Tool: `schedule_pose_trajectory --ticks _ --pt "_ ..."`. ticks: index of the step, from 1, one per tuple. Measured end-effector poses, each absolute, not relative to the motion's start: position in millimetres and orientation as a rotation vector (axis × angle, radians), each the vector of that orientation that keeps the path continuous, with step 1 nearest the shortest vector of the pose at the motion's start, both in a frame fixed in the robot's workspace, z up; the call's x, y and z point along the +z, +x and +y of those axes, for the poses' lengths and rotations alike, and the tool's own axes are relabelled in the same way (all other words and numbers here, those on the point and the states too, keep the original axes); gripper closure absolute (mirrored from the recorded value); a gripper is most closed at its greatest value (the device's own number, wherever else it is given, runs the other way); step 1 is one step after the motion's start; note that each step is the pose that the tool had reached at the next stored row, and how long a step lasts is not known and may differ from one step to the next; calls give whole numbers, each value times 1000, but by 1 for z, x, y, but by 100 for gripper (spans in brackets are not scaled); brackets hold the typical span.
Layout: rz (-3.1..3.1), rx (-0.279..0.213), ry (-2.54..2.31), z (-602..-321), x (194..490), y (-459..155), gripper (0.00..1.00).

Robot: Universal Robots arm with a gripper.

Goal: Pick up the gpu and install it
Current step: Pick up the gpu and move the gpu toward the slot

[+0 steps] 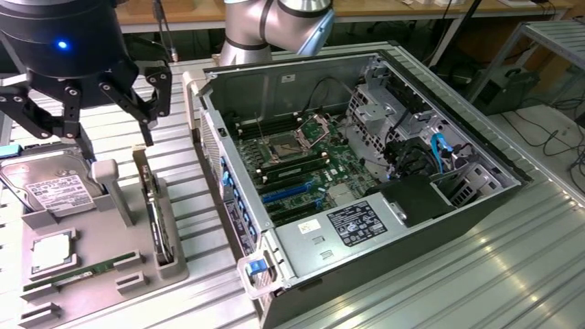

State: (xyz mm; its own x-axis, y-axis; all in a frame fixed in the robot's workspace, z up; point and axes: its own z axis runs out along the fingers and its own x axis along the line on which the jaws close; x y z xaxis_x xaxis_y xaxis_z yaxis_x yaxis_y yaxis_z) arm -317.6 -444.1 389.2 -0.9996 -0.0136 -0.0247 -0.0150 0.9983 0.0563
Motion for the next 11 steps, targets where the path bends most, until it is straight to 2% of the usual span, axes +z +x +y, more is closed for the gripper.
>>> schedule_pose_trajectory --ticks 11 --pt "3116 89 -100 -444 387 -312 34"
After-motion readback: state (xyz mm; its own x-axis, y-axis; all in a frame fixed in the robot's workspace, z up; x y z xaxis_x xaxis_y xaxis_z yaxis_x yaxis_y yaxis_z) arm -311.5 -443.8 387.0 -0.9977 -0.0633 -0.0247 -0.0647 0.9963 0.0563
